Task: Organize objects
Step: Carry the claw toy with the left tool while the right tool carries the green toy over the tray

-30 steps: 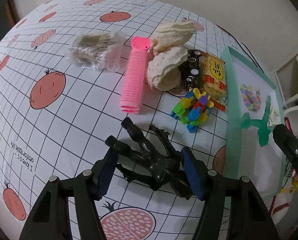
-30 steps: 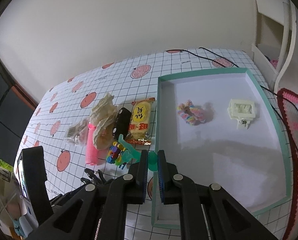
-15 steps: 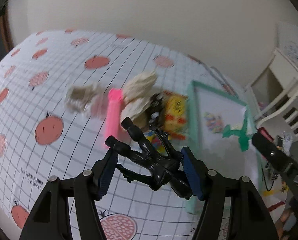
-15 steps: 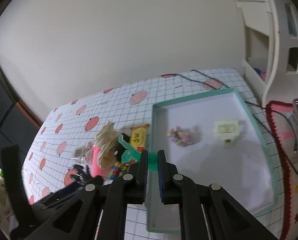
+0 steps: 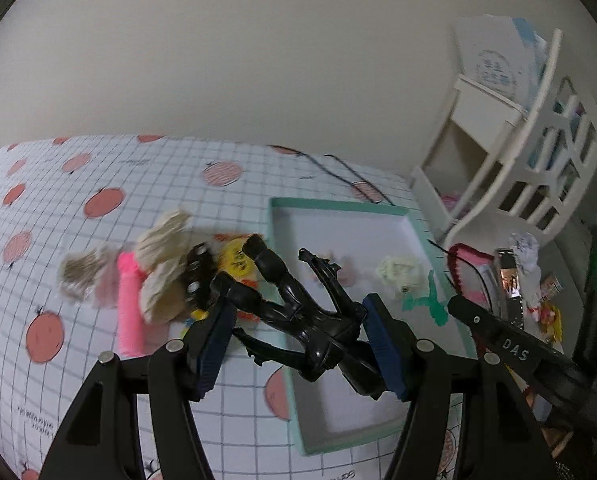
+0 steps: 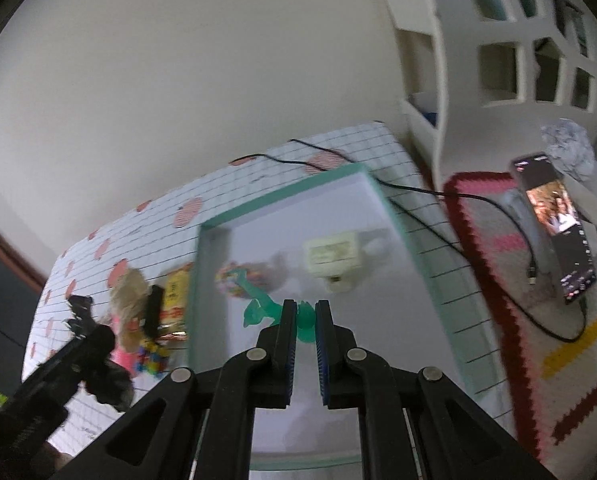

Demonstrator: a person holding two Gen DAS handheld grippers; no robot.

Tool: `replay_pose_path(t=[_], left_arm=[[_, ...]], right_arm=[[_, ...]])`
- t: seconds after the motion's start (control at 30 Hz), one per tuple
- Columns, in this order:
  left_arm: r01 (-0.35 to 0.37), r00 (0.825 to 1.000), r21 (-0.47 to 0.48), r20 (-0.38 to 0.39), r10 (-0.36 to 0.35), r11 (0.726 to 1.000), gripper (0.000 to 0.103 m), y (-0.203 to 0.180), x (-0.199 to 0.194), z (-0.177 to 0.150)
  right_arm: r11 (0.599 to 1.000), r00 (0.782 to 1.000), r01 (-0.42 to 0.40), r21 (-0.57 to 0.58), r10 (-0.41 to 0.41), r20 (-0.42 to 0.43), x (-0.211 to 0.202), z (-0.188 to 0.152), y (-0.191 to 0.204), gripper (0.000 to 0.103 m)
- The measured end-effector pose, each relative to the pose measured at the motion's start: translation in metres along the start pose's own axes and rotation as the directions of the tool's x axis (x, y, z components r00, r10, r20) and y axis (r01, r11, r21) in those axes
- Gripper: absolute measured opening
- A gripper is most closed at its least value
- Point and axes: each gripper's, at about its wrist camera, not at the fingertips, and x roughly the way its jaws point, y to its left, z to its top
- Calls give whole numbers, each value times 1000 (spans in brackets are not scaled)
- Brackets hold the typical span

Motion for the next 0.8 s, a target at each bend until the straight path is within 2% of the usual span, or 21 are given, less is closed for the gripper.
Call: replay_pose_path(t=[0.17,0.43,0.8], left_arm=[[5,1000,44,2,-5,999,66,-15,13,2],[-2,999,114,-38,6,994,66,-29,44,-1],[-3,994,147,-111,19,989,67,-33,80,-13]], right_arm=[[998,999,36,46,-37,1,4,2,-25,10],[993,996,83,86,-81,-28,20,2,-49,10],[990,993,110,91,-105,-57,39,-1,-60,10]])
